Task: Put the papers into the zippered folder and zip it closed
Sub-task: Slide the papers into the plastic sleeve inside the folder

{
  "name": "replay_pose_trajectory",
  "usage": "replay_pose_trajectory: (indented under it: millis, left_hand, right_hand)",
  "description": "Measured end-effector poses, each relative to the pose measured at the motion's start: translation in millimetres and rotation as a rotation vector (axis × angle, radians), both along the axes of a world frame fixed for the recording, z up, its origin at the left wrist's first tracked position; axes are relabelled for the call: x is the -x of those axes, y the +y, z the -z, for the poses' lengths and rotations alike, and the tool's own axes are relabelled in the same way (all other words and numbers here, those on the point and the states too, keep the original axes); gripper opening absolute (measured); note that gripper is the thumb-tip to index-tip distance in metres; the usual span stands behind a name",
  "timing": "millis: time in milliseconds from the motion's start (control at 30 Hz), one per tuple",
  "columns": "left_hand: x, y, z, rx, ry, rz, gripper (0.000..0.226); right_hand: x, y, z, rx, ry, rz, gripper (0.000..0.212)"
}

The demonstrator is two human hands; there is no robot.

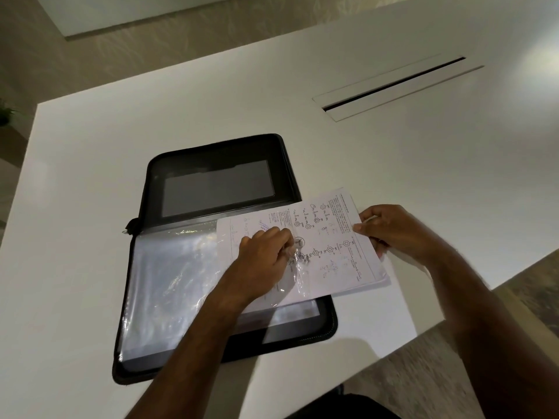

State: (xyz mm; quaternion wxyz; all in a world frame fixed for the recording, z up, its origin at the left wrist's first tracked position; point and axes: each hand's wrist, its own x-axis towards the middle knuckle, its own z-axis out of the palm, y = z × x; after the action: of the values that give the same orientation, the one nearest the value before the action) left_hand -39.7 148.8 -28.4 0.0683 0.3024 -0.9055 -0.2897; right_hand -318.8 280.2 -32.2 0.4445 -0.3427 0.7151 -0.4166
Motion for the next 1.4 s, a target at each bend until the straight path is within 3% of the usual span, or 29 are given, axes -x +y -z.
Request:
replay_pose_trajectory:
  millis: [667, 1000, 1400]
  left_hand:
    - [-3.3, 0.8, -6.3, 0.051, 0.009, -0.030, 0.012]
    - [-0.8, 3.0, -10.6, -0.008, 0.027, -0.030, 0.012]
    - [-1.7, 1.2, -23.7, -0.015, 0.052, 0.002, 0.012]
  right_hand:
    - [-67.2, -41.8, 4.9, 0.011, 0.046, -0.156, 0.019]
    - [-67.0, -41.4, -2.3, 0.021, -0.010, -0.096, 0.016]
    - [-106.9, -60.8, -8.5, 0.112, 0.175, -0.130, 0.011]
